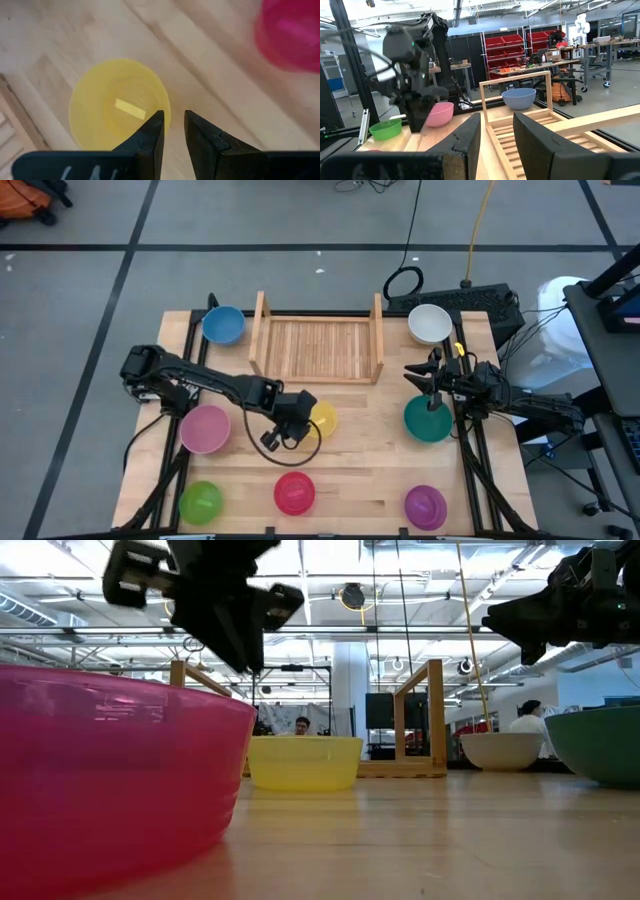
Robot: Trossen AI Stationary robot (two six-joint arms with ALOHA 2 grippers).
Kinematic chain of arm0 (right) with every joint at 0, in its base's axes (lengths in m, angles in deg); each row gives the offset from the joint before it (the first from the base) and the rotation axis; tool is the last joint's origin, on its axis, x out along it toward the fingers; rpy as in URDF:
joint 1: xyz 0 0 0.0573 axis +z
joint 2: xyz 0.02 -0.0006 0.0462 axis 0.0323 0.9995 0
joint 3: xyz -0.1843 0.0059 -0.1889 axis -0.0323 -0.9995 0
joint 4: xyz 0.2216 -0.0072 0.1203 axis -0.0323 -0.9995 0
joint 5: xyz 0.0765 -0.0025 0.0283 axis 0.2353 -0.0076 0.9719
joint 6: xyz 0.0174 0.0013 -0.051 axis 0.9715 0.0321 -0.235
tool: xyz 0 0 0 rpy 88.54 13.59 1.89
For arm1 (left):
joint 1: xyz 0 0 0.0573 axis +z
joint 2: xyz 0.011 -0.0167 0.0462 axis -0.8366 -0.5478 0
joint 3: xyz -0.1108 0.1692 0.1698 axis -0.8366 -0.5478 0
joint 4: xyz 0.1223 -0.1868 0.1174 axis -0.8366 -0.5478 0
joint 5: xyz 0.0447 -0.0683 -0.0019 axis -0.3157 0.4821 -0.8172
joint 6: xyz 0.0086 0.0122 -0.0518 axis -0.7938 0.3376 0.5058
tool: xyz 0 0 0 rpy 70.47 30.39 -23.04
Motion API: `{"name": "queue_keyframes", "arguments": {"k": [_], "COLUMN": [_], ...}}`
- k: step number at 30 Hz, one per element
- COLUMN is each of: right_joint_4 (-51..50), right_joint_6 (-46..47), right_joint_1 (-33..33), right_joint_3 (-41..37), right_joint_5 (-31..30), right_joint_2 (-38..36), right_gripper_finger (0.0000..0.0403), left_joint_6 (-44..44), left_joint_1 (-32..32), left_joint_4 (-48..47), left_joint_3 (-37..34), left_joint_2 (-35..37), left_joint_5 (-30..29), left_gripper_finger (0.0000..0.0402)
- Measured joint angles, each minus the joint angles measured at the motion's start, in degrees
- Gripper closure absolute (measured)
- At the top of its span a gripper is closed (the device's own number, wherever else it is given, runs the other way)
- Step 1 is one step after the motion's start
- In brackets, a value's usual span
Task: Place and stack bowls onto a shelf
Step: Put the yellow bowl on the shelf
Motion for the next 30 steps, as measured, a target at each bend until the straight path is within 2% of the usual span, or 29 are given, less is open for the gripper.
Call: {"name": "queue_keyframes", "arguments": {"k": [5,12,19,30], "right_joint_4": [0.0,0.1,0.3,0.5], "right_joint_6": [4.3,5.2,4.5,4.2], "right_joint_1": [0.0,0.0,0.0,0.0], "right_joint_3": [0.0,0.0,0.0,0.0], "right_joint_5": [0.1,0.2,0.1,0.0], "right_joint_2": [0.0,0.2,0.4,0.7], "right_gripper_finger": [0.0293,0.0293,0.0293,0.0293], "left_joint_6": [1.0,5.4,11.6,15.2], "left_joint_1": [-0.8,-0.7,-0.8,-0.8], "left_joint_4": [3.6,7.7,6.7,7.6], "left_joint_3": [-0.1,0.0,-0.1,-0.1], "left_joint_2": [-1.9,-4.6,-5.8,-5.8], "left_joint_5": [-3.8,-4.0,-2.4,-2.3], "left_gripper_finger": [0.0321,0.0321,0.0321,0.0321]}}
